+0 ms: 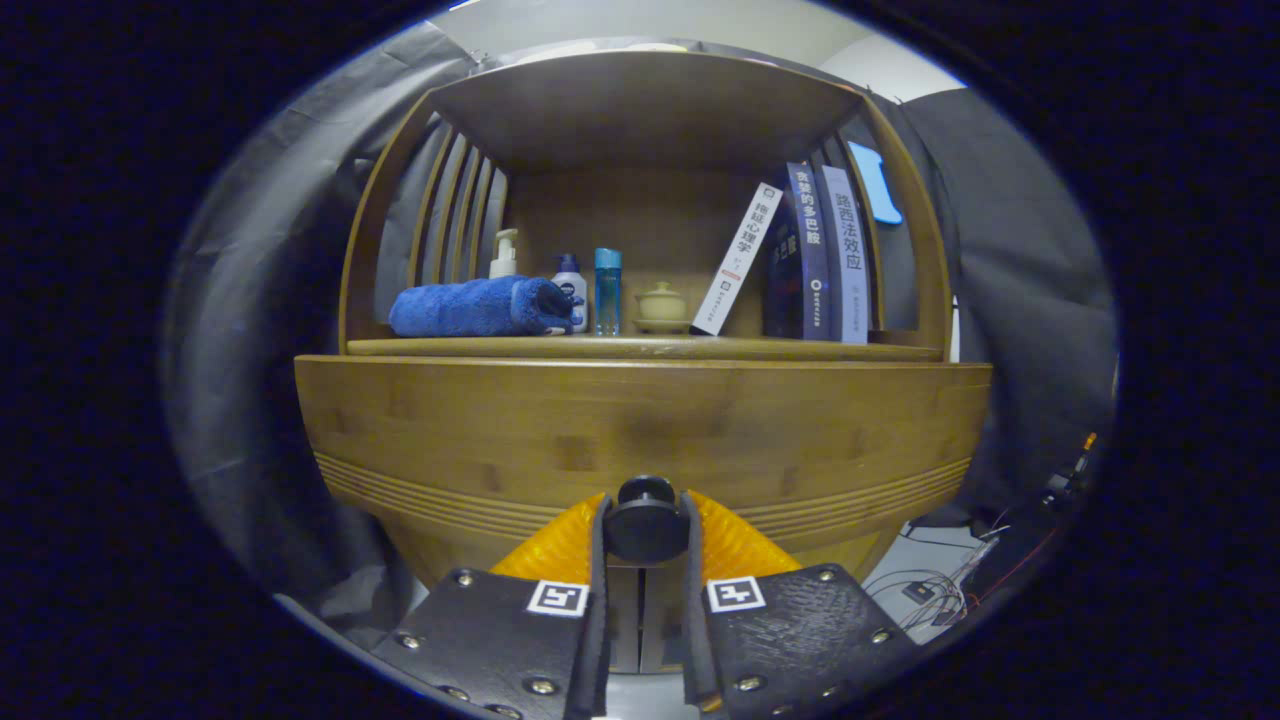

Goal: Pull open the drawer, take out the items inside it, and place them on the countertop above the cabinet.

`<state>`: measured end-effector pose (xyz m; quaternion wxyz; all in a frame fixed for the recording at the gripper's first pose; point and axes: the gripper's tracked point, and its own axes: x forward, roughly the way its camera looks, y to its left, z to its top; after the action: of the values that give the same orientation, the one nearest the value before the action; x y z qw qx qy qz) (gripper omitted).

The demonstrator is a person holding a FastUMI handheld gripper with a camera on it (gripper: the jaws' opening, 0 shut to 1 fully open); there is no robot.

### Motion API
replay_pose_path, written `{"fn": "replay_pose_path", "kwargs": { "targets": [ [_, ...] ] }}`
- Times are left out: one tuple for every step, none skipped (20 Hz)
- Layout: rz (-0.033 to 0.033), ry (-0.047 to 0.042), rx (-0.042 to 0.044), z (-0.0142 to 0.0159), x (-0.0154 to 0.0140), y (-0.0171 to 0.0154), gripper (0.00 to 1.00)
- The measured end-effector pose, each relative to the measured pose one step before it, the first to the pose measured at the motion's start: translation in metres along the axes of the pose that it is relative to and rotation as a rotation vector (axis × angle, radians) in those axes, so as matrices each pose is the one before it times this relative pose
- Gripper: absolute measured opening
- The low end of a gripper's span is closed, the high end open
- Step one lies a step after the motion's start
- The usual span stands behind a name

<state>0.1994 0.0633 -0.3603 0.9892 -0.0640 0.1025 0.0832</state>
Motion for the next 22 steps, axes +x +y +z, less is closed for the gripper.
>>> {"fn": "replay_pose_path", "kwargs": {
  "targets": [
    [-0.00258, 0.00071, -0.00516, -0.00136, -0.01110, -0.00147, 0.29],
    [-0.00241, 0.00154, -0.00176, -0.00118, -0.01183, 0.00010, 0.29],
    [-0.00878, 0.00113, -0.00722, -0.00117, -0.01201, -0.00134, 0.29],
    [-0.00700, 0.00250, -0.00215, -0.00111, -0.01201, -0.00141, 0.29],
    [-0.00651, -0.00028, 0.01376, -0.00176, -0.01138, -0.00085, 0.29],
    [-0.00147, 0.00116, 0.00863, -0.00104, -0.01070, 0.00058, 0.29],
    [-0.00166, 0.00570, -0.00241, -0.00302, -0.00989, -0.00127, 0.29],
    [-0.00147, 0.01976, -0.00551, -0.00520, -0.00974, -0.00171, 0.29],
    [0.01083, 0.01175, 0.00276, -0.00451, -0.00894, -0.00019, 0.29],
    [0.00159, -0.00136, 0.01138, 0.00177, -0.00582, 0.00096, 0.29],
    [-0.01130, 0.00811, 0.00522, -0.00405, -0.00798, -0.00426, 0.29],
    [-0.00171, 0.00577, 0.01624, -0.00022, -0.00789, 0.00022, 0.29],
    [0.00417, 0.00827, 0.01266, -0.00407, -0.00257, 0.00386, 0.29],
    [-0.00091, 0.00908, -0.00627, -0.00159, -0.00534, 0.00122, 0.29],
    [0.00207, 0.00538, -0.00471, -0.00299, -0.00650, 0.00011, 0.29],
    [0.01019, -0.00271, -0.00351, 0.00008, -0.00612, 0.00145, 0.29],
    [0.00932, 0.00472, 0.00241, -0.00335, -0.00429, 0.00065, 0.29],
    [0.01305, 0.00549, 0.00405, -0.00130, -0.00381, 0.00112, 0.29],
    [0.00759, 0.01302, 0.00462, -0.00212, -0.00193, 0.00099, 0.29],
    [0.00268, 0.01092, 0.00207, -0.00143, -0.00235, -0.00061, 0.29],
    [0.01019, 0.00669, -0.00113, 0.00045, -0.00025, 0.00130, 0.29],
    [0.00421, 0.01410, 0.00028, -0.00111, -0.00092, 0.00047, 0.29]
  ]
}}
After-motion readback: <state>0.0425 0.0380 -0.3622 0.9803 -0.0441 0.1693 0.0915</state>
